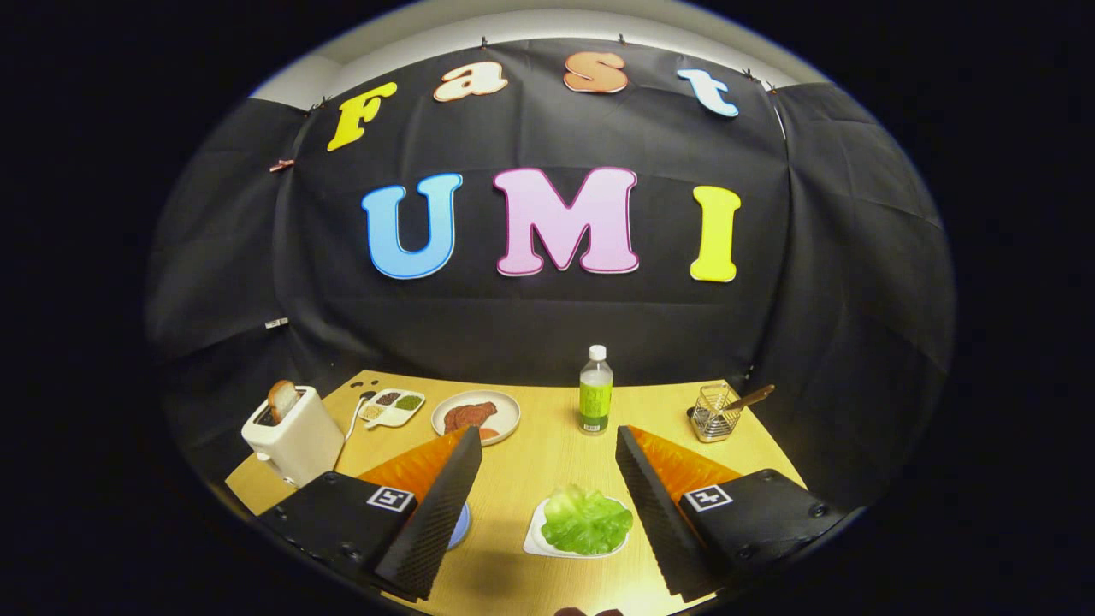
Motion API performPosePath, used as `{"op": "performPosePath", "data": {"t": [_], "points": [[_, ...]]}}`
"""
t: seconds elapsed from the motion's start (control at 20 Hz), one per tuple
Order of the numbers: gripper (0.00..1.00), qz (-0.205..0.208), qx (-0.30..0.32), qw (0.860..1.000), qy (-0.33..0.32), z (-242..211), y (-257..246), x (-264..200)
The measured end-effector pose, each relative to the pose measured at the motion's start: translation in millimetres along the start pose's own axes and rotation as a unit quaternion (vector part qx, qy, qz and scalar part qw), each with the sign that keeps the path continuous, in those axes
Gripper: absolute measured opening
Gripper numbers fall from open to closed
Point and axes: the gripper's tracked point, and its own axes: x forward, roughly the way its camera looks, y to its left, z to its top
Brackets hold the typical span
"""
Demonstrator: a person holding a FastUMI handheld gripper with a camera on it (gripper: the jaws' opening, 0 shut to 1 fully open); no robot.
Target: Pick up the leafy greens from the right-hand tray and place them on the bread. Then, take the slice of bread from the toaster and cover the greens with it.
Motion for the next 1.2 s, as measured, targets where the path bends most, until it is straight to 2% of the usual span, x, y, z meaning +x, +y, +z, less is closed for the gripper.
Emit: {"op": "performPosePath", "data": {"t": [0.3,0.65,1.0,1.15,1.2], "points": [[0.98,0.011,-0.017,0.997,0.076,-78.2,-17.0,51.0],[0.98,0.029,-0.047,0.983,0.176,-184.5,-30.8,97.8],[0.99,0.026,-0.043,0.973,0.226,-232.3,-46.9,126.3],[0.98,0.03,-0.037,0.96,0.275,-257.9,-48.7,123.4],[0.98,0.03,-0.038,0.965,0.259,-250.8,-48.7,126.4]]}}
